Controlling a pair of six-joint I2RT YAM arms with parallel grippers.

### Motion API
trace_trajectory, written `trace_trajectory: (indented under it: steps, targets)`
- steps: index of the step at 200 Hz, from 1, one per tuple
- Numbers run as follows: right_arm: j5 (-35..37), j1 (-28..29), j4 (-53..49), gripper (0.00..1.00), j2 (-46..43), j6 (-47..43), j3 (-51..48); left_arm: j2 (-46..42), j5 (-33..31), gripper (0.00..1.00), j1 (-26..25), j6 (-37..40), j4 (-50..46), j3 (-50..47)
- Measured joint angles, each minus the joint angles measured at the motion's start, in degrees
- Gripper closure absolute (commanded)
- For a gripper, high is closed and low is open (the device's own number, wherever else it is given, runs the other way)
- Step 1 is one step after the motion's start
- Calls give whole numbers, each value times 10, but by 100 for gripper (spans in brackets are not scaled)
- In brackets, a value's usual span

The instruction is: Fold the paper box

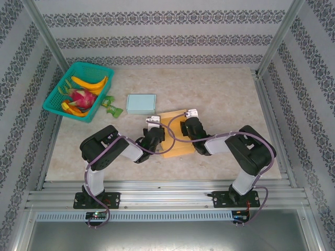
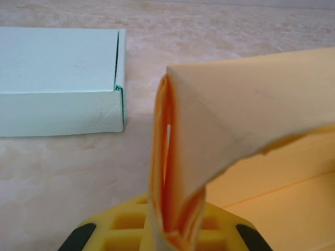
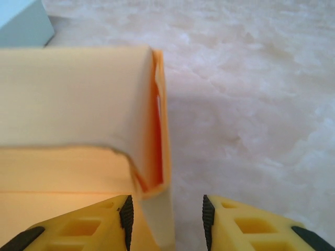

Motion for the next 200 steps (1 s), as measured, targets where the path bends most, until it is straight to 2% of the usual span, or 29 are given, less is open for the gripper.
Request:
trace_trajectory:
  steps: [20, 71, 104, 117, 157, 177, 200]
  targets:
    - [7, 0, 2, 59, -2, -7, 6, 0, 0, 100, 0, 0, 0, 0]
    - [54, 3, 19, 72, -2, -3, 11, 0, 1, 100, 0, 0, 0, 0]
    - [79, 8, 18, 75, -2, 14, 5, 0, 12, 100, -1, 0, -2, 3]
    - [85, 9, 19, 73, -2, 19, 3, 0, 15, 100, -1, 0, -4, 5]
    - [68, 14, 29, 60, -28, 11, -24, 0, 9, 100, -1, 0, -11, 9]
    - [66, 36, 18, 52, -75, 8, -50, 0, -6, 100, 0, 0, -16, 10]
    - [52, 58, 8, 48, -160, 20, -97, 0, -16, 100, 0, 1, -18, 10]
